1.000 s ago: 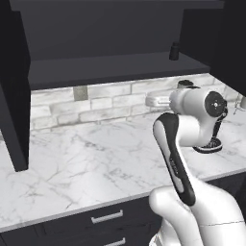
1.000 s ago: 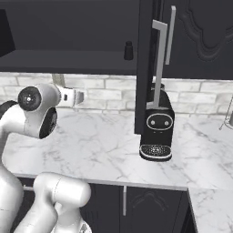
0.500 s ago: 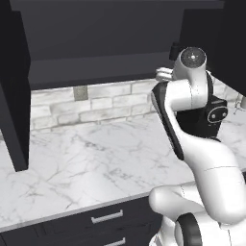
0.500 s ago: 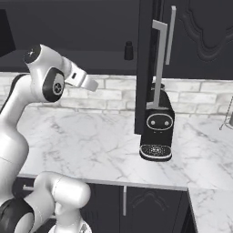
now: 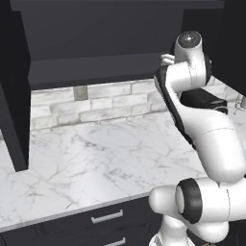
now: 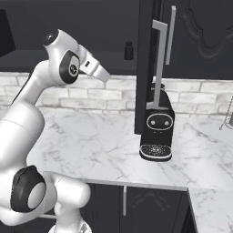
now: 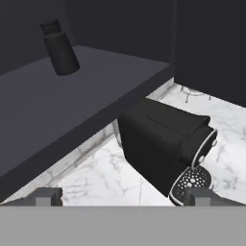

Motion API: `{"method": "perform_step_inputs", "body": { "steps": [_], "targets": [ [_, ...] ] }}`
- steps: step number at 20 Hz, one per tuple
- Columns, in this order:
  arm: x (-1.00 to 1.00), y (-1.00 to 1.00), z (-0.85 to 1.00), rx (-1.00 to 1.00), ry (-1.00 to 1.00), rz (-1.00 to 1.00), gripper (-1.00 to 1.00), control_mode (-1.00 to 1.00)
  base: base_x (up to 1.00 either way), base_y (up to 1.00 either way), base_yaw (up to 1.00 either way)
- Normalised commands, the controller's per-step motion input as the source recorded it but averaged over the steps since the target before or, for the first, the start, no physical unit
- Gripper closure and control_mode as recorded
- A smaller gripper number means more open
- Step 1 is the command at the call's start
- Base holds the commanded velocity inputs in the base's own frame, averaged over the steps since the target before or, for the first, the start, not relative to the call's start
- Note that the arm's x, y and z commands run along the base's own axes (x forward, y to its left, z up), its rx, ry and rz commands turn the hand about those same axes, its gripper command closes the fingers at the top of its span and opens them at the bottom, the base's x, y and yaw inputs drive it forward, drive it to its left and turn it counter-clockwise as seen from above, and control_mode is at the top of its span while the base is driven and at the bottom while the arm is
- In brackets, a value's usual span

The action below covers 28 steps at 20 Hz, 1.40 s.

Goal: Collect the turmeric, mayonnaise, and shaker from the cabinet and place them next to the stove.

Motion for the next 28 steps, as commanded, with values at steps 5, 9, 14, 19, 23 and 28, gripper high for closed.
{"method": "perform_step_inputs", "body": {
  "steps": [5, 9, 14, 19, 23, 28],
  "targets": [
    [0.22, -0.04, 0.29, 0.05, -0.17, 0.00, -1.00, -1.00, 0.00, 0.00, 0.00],
    [0.07, 0.00, 0.18, 0.03, -0.25, 0.00, -1.00, -1.00, 0.00, 0.00, 0.00],
    [0.00, -0.04, 0.11, 0.03, -0.29, 0.01, -1.00, -1.00, 0.00, 0.00, 0.00],
    [0.00, -0.04, 0.18, 0.01, -0.26, 0.01, -1.00, -1.00, 0.00, 0.00, 0.00],
    [0.04, -0.12, 0.14, 0.01, -0.16, 0.00, -1.00, -1.00, 0.00, 0.00, 0.00],
    [0.23, -0.07, 0.10, 0.00, -0.03, 0.01, -1.00, -1.00, 0.00, 0.00, 0.00]
  ]
}}
